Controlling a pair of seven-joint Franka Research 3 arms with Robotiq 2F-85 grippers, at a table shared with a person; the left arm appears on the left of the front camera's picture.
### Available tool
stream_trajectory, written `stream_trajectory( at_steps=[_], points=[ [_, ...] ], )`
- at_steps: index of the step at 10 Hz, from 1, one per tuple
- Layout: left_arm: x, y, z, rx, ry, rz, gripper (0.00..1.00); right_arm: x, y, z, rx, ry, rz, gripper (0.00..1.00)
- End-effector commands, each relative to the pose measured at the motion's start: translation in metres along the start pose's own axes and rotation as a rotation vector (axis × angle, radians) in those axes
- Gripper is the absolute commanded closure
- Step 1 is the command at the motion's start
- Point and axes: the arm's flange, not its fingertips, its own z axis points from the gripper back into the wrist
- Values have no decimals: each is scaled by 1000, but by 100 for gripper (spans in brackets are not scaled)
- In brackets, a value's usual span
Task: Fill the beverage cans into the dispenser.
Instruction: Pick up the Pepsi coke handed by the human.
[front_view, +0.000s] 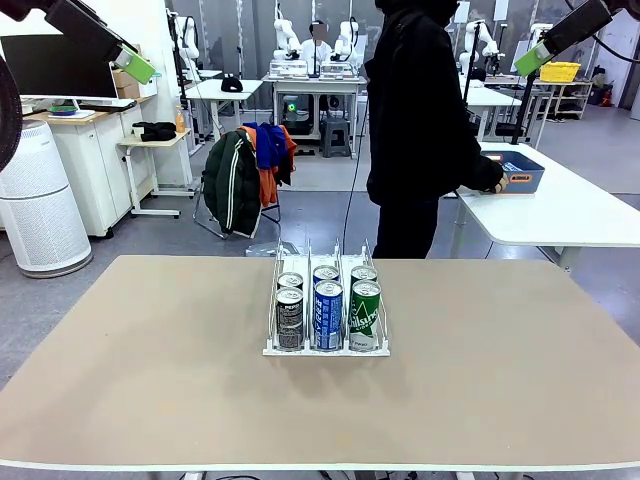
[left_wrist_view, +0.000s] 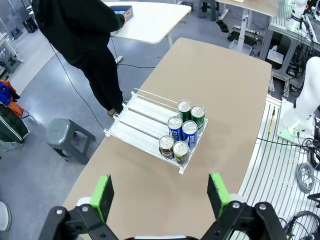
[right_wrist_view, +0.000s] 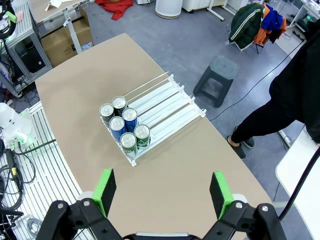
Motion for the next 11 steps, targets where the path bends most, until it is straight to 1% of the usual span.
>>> stream_trajectory(
  at_steps=[1,11],
  points=[
    [-2,0,1,-3,-3,3,0,-1,0,-1,0,3,1,0],
    [-2,0,1,-3,-3,3,0,-1,0,-1,0,3,1,0]
  ],
)
